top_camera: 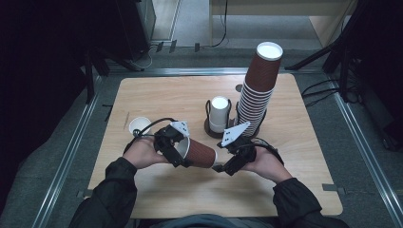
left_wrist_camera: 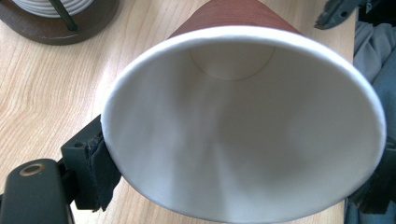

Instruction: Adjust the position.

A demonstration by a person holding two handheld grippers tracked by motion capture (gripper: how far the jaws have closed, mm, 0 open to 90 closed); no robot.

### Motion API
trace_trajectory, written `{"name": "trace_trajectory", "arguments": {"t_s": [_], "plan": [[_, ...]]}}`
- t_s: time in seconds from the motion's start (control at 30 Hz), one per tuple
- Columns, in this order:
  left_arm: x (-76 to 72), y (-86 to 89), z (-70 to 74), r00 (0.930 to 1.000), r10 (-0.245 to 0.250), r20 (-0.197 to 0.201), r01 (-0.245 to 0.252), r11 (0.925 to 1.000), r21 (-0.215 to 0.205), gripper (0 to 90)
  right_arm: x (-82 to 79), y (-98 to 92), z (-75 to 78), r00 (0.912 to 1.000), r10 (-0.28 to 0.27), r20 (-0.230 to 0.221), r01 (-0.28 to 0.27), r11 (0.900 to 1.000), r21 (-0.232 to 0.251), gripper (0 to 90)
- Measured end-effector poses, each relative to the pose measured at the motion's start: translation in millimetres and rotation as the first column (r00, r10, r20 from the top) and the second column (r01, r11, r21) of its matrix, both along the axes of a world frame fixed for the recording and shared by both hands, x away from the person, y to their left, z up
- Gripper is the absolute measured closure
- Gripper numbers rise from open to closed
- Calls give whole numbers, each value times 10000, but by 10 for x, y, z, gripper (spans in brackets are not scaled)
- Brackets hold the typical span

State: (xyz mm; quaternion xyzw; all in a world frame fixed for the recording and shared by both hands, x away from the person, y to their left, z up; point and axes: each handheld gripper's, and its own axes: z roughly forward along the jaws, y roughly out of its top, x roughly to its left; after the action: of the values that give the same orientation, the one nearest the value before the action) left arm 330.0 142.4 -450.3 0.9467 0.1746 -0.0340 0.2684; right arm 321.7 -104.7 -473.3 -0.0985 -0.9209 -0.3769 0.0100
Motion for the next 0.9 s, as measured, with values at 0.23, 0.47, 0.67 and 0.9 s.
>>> {"name": "trace_trajectory", "arguments": {"t_s": [0.23, 0.47, 0.67, 0.9], "plan": [[-11, -102, -41, 9995, -273, -173, 280, 9989, 389, 99, -8, 56, -26, 9998, 153, 100, -151, 9997, -179, 140], [-62, -193, 6, 9980, -610, -155, 615, 9977, 298, 99, -52, 153, -53, 9990, 439, 86, -436, 9986, -311, 140], [-93, -263, 42, 9964, -772, -343, 773, 9970, 13, 98, -76, 243, -79, 9974, 709, 146, -704, 9970, -320, 140], [-107, -318, 23, 9952, -801, -568, 809, 9967, 117, 92, -122, 306, -81, 9945, 1017, 257, -1008, 9943, -360, 198]]}}
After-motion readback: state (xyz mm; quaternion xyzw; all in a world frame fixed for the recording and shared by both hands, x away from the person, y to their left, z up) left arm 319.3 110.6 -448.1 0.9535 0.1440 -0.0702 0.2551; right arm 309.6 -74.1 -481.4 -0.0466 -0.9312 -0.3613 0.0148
